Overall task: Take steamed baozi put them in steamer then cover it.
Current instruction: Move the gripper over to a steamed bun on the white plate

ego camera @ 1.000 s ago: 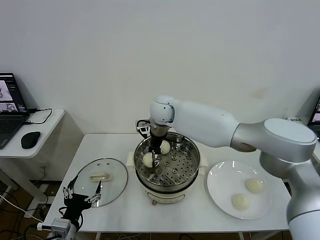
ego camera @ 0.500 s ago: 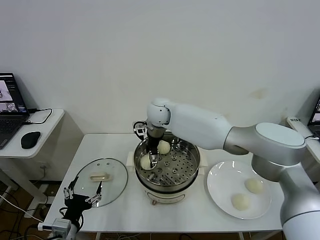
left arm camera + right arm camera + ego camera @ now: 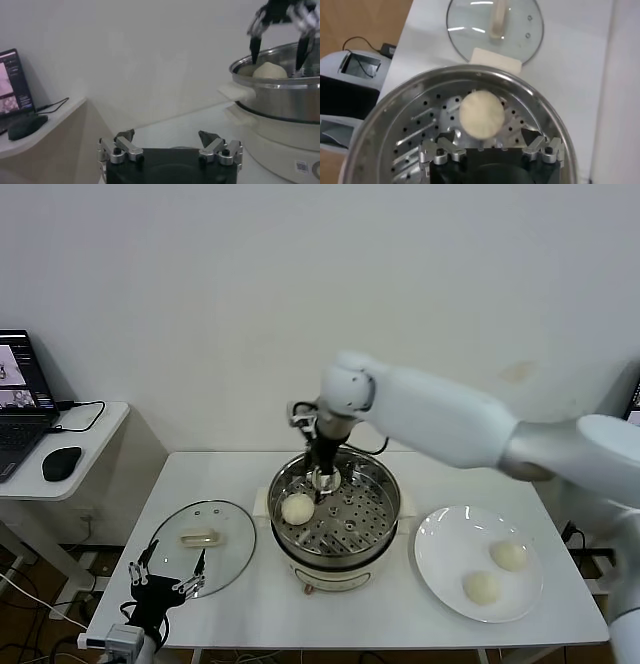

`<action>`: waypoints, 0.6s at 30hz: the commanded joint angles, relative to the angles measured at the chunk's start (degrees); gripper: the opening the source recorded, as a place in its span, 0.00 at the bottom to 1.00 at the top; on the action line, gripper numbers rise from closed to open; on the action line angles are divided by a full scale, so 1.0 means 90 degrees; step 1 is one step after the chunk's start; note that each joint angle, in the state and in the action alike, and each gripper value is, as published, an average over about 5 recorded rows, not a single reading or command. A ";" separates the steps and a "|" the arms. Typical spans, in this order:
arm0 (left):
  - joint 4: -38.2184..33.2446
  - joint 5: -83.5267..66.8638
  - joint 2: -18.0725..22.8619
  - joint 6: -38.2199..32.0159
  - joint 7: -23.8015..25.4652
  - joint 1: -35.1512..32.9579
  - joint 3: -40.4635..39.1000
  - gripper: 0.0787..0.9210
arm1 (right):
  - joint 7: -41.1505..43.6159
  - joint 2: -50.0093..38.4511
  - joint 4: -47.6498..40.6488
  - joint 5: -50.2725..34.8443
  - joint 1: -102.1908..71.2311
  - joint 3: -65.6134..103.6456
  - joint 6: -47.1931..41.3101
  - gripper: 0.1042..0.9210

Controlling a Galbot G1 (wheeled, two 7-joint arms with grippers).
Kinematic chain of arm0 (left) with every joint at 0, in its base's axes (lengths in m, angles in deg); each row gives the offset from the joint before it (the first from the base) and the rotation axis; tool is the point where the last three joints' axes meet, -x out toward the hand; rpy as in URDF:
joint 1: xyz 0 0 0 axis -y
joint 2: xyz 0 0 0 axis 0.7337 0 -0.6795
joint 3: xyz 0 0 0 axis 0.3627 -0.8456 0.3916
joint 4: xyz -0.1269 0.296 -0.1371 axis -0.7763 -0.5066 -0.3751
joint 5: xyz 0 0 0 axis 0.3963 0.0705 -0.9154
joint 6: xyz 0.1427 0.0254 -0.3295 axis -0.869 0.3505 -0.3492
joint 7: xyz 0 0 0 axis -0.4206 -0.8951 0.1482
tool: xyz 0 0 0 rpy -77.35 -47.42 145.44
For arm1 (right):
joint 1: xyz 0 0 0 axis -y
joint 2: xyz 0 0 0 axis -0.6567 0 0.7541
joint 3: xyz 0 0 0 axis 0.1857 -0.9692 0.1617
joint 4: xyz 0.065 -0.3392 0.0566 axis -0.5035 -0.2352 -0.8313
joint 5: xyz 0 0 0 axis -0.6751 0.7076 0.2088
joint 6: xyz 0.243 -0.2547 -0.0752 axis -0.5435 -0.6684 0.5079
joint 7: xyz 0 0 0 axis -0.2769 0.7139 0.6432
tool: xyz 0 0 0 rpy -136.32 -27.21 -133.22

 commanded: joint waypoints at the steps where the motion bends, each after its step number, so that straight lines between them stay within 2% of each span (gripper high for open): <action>1: -0.0015 0.0060 -0.0039 -0.0010 0.0008 -0.0098 0.0006 0.88 | 0.0281 -0.2259 0.1749 -0.0329 0.0676 0.0193 0.0315 0.88; 6: 0.0026 0.0086 -0.0058 -0.0018 -0.0004 -0.0215 0.0003 0.88 | 0.0554 -0.3422 0.2245 0.0288 0.0393 0.0377 0.0613 0.88; 10: -0.0061 0.0089 -0.0064 -0.0015 -0.0004 -0.0337 -0.0034 0.88 | 0.0710 -0.4132 0.2456 0.0957 -0.0569 0.0898 0.0877 0.88; 18: -0.0195 0.0104 -0.0047 -0.0001 0.0019 -0.0546 -0.0046 0.88 | 0.0819 -0.4886 0.2670 0.2235 -0.3010 0.2347 0.1322 0.88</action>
